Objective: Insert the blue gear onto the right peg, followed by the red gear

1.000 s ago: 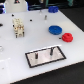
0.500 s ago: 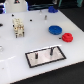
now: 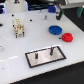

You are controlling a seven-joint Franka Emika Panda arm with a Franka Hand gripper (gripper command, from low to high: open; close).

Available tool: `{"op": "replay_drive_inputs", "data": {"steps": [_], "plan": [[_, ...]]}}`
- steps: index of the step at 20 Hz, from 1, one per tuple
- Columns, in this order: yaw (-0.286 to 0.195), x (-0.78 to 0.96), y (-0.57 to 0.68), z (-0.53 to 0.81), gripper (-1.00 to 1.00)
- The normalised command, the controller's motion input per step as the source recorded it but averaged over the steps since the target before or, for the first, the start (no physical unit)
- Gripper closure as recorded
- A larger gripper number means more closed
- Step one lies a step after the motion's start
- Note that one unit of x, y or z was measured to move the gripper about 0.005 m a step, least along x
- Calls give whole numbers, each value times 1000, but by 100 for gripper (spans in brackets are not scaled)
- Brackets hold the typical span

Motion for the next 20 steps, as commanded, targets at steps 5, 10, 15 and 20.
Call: {"op": "replay_drive_inputs", "data": {"steps": [5, 10, 15, 20], "plan": [[0, -333, -25, -564, -100], [0, -270, -166, -523, -100], [0, -200, -154, -315, -100], [0, -346, -61, 102, -100]]}}
